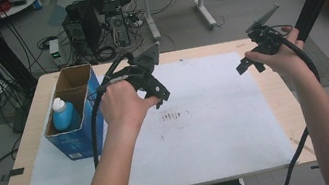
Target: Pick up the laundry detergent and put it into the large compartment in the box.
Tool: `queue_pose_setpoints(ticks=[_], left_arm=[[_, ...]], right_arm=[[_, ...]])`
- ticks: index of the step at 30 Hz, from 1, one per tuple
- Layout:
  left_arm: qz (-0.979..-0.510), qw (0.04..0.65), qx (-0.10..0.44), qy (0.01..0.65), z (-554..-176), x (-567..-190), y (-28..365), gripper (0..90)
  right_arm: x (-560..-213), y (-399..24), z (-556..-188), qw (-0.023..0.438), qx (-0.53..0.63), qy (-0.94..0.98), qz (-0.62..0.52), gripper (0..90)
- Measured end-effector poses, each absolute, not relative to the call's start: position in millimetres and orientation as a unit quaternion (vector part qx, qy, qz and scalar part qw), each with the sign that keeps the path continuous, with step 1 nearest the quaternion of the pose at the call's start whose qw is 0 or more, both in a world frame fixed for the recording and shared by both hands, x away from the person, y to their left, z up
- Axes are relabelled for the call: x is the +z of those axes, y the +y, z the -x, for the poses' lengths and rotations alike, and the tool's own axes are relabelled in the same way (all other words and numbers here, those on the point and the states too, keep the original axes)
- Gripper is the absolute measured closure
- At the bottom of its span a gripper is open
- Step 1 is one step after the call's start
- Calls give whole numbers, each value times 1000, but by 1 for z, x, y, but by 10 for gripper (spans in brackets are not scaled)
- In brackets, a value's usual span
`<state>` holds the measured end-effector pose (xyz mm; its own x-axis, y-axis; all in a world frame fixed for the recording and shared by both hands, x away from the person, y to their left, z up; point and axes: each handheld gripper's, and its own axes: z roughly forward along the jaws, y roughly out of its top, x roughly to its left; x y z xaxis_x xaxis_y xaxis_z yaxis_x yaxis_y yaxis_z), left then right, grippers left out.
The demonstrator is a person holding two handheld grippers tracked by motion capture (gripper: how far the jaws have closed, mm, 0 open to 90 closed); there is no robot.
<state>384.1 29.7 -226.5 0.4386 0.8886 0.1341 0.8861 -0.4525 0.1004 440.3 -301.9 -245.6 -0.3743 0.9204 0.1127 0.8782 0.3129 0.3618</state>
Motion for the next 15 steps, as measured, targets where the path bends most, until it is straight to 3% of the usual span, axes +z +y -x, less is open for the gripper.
queue_pose_setpoints(ticks=[15], left_arm=[[-851,7,82,518,-385,-229,28,1]], right_arm=[[-248,-304,-441,56,187,806,-559,165]])
